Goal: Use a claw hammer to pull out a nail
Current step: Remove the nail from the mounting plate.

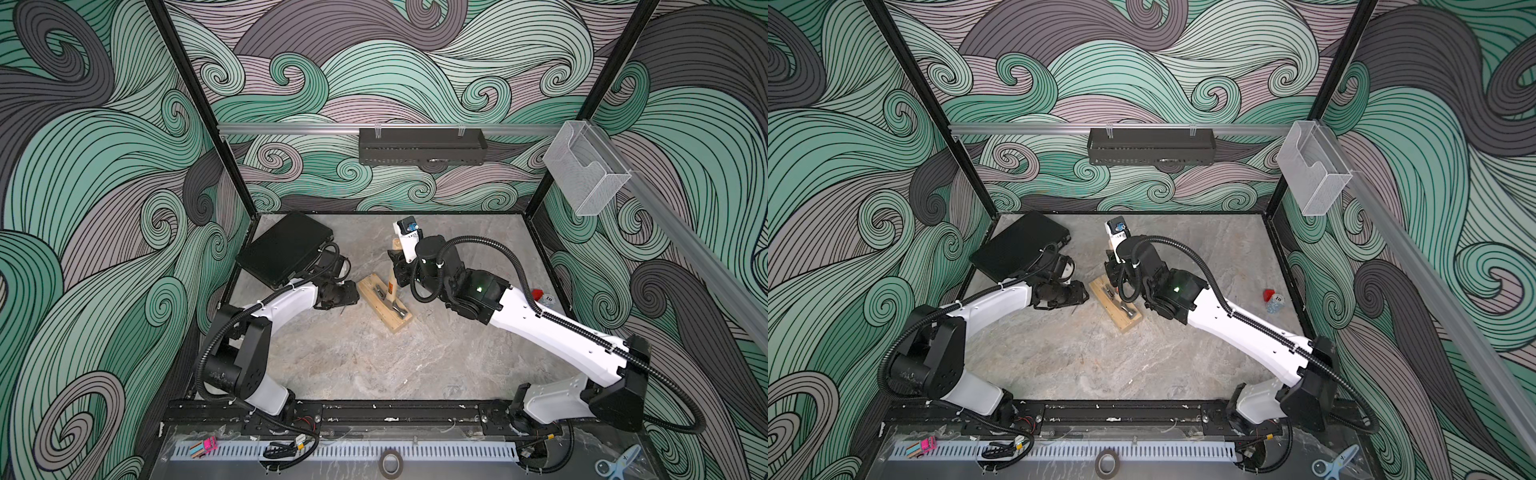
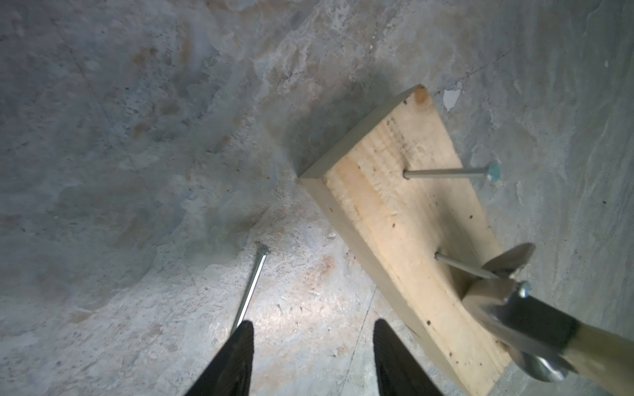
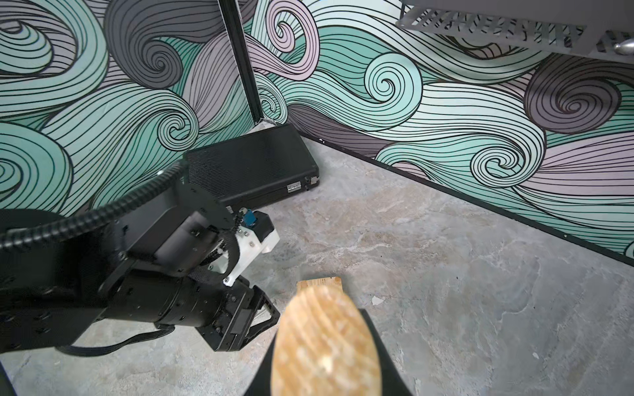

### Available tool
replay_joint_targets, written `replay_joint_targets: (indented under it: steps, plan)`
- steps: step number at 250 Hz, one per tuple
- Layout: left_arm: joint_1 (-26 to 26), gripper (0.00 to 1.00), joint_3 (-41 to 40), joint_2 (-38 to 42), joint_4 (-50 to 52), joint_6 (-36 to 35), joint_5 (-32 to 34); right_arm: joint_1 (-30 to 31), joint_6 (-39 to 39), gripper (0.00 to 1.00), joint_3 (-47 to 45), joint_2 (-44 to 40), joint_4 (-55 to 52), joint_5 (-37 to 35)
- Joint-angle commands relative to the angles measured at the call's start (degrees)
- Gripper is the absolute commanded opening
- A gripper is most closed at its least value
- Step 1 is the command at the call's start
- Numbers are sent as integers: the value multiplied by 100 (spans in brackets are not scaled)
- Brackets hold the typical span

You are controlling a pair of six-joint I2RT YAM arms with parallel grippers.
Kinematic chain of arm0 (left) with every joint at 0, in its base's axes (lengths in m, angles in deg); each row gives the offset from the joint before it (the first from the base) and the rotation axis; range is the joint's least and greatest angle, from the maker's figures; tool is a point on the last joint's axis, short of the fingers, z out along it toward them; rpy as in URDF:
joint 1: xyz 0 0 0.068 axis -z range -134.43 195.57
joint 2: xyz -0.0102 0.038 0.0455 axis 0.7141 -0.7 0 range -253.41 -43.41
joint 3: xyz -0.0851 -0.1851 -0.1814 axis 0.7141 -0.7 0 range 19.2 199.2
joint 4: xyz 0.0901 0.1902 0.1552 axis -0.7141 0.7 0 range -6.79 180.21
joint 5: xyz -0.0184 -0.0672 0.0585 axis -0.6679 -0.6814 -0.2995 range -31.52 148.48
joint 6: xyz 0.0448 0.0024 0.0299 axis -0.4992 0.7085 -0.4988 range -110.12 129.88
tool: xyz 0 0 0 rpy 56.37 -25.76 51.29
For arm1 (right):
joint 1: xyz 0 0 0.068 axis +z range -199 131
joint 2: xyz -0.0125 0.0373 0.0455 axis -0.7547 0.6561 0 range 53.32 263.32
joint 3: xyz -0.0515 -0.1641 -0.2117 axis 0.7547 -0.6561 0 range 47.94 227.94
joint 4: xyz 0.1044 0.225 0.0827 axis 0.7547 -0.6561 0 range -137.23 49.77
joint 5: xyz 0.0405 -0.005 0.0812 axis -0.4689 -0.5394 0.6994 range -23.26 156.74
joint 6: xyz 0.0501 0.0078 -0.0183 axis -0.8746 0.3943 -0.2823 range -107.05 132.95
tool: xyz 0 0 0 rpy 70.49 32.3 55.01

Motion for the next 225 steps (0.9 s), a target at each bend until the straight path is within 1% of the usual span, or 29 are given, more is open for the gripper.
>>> replay_joint_targets:
  steps: [1, 59, 126, 171, 225]
  plan:
    - [-56, 59, 209, -196, 226, 93, -144, 93, 16, 0, -134, -396, 1189, 222]
    - [-139, 60, 393, -608, 316, 98, -135, 174, 68, 0, -547, -662, 1374, 237]
    - [-250, 60, 485, -737, 320, 71, -177, 217, 78, 0, -1009, -929, 1648, 226]
    - [-276, 60, 536, -757, 324, -7, -290, 231, 65, 0, -1188, -1012, 1755, 268]
    - [-276, 58, 662, -1057, 610, -131, -293, 256, 46, 0, -1261, -984, 1807, 279]
